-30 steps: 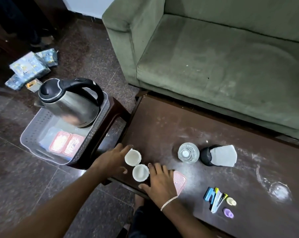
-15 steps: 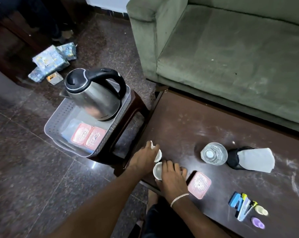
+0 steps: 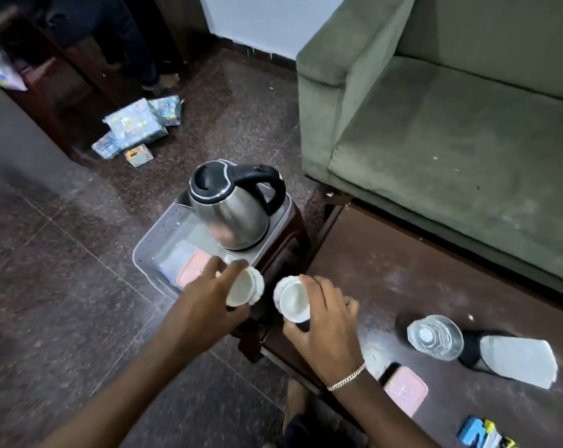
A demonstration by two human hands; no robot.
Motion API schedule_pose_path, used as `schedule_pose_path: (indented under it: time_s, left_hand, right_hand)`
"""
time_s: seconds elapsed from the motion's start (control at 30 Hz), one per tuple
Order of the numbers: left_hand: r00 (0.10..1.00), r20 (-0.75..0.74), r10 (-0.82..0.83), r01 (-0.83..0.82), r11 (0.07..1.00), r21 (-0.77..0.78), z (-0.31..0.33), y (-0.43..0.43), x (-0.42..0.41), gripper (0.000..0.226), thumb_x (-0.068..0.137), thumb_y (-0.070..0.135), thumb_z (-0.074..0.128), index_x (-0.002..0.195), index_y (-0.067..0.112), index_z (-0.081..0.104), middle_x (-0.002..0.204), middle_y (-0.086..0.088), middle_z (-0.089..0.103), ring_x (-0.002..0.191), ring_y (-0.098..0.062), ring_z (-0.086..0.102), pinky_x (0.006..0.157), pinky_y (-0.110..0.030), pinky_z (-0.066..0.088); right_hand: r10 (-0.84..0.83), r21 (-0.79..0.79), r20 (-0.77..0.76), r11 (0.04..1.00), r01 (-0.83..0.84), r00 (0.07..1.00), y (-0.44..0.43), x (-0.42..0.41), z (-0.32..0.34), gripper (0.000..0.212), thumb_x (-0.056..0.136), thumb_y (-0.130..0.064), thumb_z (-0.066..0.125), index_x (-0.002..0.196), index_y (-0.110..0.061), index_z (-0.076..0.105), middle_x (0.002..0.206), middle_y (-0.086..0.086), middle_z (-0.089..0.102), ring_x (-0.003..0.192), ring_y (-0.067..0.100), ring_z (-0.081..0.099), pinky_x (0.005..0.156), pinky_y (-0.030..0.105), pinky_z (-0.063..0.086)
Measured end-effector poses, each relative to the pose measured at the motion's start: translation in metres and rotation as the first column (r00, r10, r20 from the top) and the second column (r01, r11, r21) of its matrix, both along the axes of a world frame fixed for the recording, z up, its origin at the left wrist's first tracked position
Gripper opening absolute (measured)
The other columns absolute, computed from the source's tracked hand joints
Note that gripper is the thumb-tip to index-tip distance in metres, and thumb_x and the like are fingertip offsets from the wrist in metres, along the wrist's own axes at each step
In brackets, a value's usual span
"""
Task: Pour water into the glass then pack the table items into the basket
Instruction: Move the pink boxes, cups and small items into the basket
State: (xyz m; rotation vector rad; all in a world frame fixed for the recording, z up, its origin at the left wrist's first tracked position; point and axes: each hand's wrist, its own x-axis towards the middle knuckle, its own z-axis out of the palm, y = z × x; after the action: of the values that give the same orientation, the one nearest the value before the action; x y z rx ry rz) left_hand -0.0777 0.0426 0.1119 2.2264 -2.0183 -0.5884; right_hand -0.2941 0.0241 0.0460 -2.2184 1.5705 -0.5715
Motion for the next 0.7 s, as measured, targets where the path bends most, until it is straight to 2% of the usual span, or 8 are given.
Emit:
schedule_pose_path:
  time_s: [0.13,0.3,0.4,0.6,0.7]
  left_hand:
    - [0.989,0.052,0.136,-0.135,0.99,-0.028,0.021,-0.009,0.058,0.073,0.072,0.03,0.084,0.139,0.028,0.054,0.121,-0.005,0.055,0.098,-0.036,0.067,0.078,-0.04,0.054]
    - [0.97,0.064,0.234,-0.231,0.971,-0.055,0.004,-0.032,0.114,0.068,0.072,0.03,0.084,0.132,0.027,0.053,0.114,-0.006,0.053,0.095,-0.039,0.064,0.076,-0.041,0.052]
    - [0.96,0.08,0.27,-0.267,0.963,-0.046,-0.017,-0.049,0.137,0.068,0.072,0.032,0.083,0.133,0.028,0.052,0.116,-0.007,0.054,0.095,-0.039,0.066,0.076,-0.042,0.052]
    - [0.975,0.087,0.203,-0.204,0.979,-0.006,-0.05,-0.08,0.162,0.073,0.072,0.027,0.081,0.139,0.026,0.052,0.124,-0.01,0.055,0.105,-0.04,0.064,0.084,-0.047,0.057]
    - [0.988,0.081,0.134,-0.135,0.991,0.0,-0.058,-0.091,0.168,0.073,0.073,0.023,0.08,0.14,0.026,0.051,0.127,-0.009,0.055,0.108,-0.038,0.063,0.085,-0.047,0.056]
  right_hand:
    - [0.094,-0.069,0.022,0.993,-0.092,0.995,-0.028,0.055,0.023,0.072,0.063,-0.041,0.068,0.132,-0.025,0.052,0.124,-0.003,0.053,0.099,0.021,0.052,0.079,0.04,0.032]
    - [0.171,-0.098,-0.161,0.977,-0.189,0.972,-0.052,0.11,0.017,0.07,0.065,-0.029,0.074,0.131,-0.023,0.053,0.126,0.003,0.055,0.105,0.026,0.052,0.082,0.045,0.034]
    - [0.174,-0.072,-0.249,0.978,-0.198,0.953,-0.054,0.131,0.006,0.065,0.068,-0.025,0.076,0.129,-0.02,0.053,0.122,0.004,0.053,0.104,0.027,0.052,0.084,0.047,0.035]
    - [0.134,-0.061,-0.316,0.985,-0.161,0.939,-0.058,0.156,-0.005,0.047,0.077,-0.019,0.073,0.12,-0.019,0.055,0.109,0.003,0.054,0.098,0.027,0.052,0.083,0.049,0.039]
    - [0.134,-0.058,-0.345,0.985,-0.164,0.929,-0.056,0.162,-0.008,0.043,0.082,-0.016,0.066,0.123,-0.018,0.054,0.111,0.003,0.054,0.1,0.028,0.052,0.084,0.05,0.04]
